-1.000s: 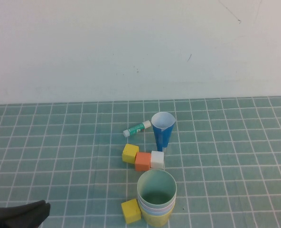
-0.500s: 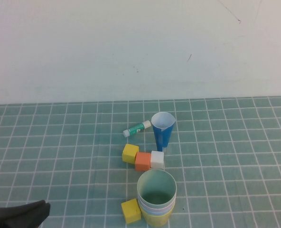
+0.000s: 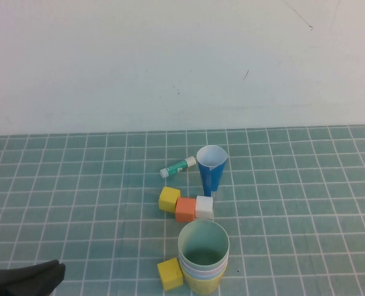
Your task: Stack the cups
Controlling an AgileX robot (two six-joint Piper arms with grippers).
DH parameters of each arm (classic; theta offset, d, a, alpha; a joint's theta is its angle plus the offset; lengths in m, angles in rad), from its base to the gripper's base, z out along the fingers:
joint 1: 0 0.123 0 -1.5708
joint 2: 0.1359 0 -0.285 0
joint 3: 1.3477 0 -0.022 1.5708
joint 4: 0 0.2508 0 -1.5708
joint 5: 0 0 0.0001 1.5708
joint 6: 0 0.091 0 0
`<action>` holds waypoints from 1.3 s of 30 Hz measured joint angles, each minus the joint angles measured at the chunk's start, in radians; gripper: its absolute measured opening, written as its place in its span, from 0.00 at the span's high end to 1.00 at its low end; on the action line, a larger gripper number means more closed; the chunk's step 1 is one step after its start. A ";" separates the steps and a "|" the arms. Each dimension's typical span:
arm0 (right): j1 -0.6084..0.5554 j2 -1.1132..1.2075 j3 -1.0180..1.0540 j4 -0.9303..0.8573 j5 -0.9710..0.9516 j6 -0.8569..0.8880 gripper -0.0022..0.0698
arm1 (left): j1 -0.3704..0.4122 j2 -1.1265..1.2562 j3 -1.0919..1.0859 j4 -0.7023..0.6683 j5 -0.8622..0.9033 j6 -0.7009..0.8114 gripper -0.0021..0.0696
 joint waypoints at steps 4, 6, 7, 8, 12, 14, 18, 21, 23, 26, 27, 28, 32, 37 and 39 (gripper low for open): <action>0.000 0.000 0.000 0.000 0.000 0.000 0.97 | 0.000 0.000 0.002 0.031 0.000 0.004 0.97; 0.000 0.000 0.000 0.000 0.000 0.000 0.97 | 0.000 0.000 0.012 0.083 0.000 0.004 0.97; 0.000 0.000 0.000 0.000 0.000 0.000 0.97 | 0.000 0.000 0.018 0.101 0.000 0.004 0.97; 0.000 0.000 0.000 0.000 0.000 0.000 0.97 | 0.000 0.000 0.028 0.121 -0.005 0.004 0.97; 0.000 0.000 0.000 0.000 0.000 0.000 0.97 | 0.031 -0.032 0.056 0.145 -0.024 -0.045 0.97; 0.000 0.000 0.000 0.000 0.000 0.000 0.97 | 0.084 -0.062 0.077 0.145 -0.035 -0.084 0.97; 0.000 0.000 0.000 0.000 0.000 0.000 0.97 | 0.265 -0.145 0.149 0.145 -0.086 -0.110 0.97; 0.000 0.000 0.000 0.000 0.000 0.000 0.97 | 0.410 -0.210 0.228 0.122 -0.163 -0.116 0.97; 0.000 0.000 0.000 0.000 0.000 0.000 0.97 | 0.500 -0.252 0.293 0.101 -0.229 -0.116 0.97; 0.000 0.000 0.000 0.000 0.000 0.000 0.97 | 0.633 -0.329 0.378 0.052 -0.302 -0.120 0.97; 0.000 0.000 0.000 0.000 0.000 0.000 0.97 | 0.670 -0.354 0.401 0.030 -0.307 -0.122 0.97; 0.000 0.000 0.000 0.000 0.000 0.000 0.97 | 0.701 -0.378 0.414 0.011 -0.302 -0.122 0.97; 0.000 0.000 0.000 0.000 0.000 0.000 0.97 | 0.766 -0.446 0.419 -0.045 -0.250 -0.095 0.97; 0.000 0.000 0.000 0.000 0.000 0.000 0.97 | 0.773 -0.453 0.419 -0.124 -0.135 0.099 0.97; 0.000 0.000 0.000 0.000 0.000 0.000 0.97 | 0.773 -0.454 0.419 -0.141 -0.121 0.146 0.97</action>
